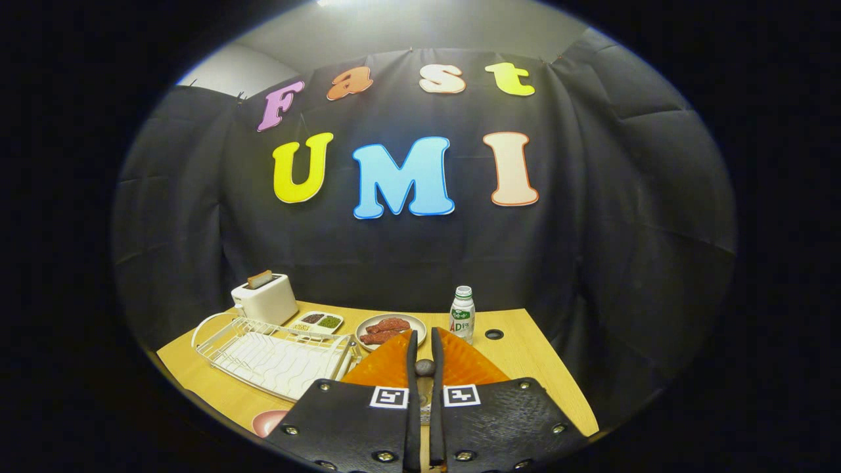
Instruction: Take the plate from the dish rack, then take the spoon from the basket and place it into the plate.
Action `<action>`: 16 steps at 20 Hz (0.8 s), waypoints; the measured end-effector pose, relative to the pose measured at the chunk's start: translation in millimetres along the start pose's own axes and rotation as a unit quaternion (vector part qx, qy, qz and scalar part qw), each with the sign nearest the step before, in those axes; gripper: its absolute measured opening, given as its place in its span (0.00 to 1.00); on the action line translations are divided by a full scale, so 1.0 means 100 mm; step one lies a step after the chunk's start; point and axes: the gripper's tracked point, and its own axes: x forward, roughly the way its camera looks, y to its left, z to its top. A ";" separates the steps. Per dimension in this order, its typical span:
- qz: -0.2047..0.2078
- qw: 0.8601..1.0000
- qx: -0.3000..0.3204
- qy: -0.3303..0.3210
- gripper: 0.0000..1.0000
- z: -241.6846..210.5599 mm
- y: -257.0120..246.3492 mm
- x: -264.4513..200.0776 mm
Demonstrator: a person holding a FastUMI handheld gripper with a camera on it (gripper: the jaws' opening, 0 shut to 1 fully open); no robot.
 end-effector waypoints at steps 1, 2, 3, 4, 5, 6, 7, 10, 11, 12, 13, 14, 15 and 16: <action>-0.001 1.000 -0.001 0.001 0.05 0.01 0.04 -0.07; -0.004 1.000 0.000 0.003 0.05 0.02 0.06 -0.13; -0.004 1.000 0.002 0.004 0.05 0.02 0.11 -0.19; -0.003 1.000 0.007 0.005 0.05 0.02 0.16 -0.25; -0.001 1.000 0.008 0.009 0.05 0.00 0.22 -0.31; 0.001 1.000 0.007 0.014 0.05 -0.04 0.28 -0.37; 0.001 1.000 0.007 0.019 0.05 -0.09 0.32 -0.39; 0.005 0.999 0.016 0.034 0.05 -0.21 0.47 -0.50; 0.004 0.999 0.020 0.040 0.05 -0.27 0.51 -0.53; 0.006 0.999 0.024 0.044 0.05 -0.32 0.58 -0.55; 0.009 0.998 0.028 0.048 0.05 -0.35 0.64 -0.56; 0.012 0.998 0.030 0.052 0.05 -0.39 0.71 -0.56; 0.017 0.998 0.031 0.055 0.05 -0.43 0.78 -0.56; 0.023 0.998 0.029 0.059 0.05 -0.45 0.85 -0.56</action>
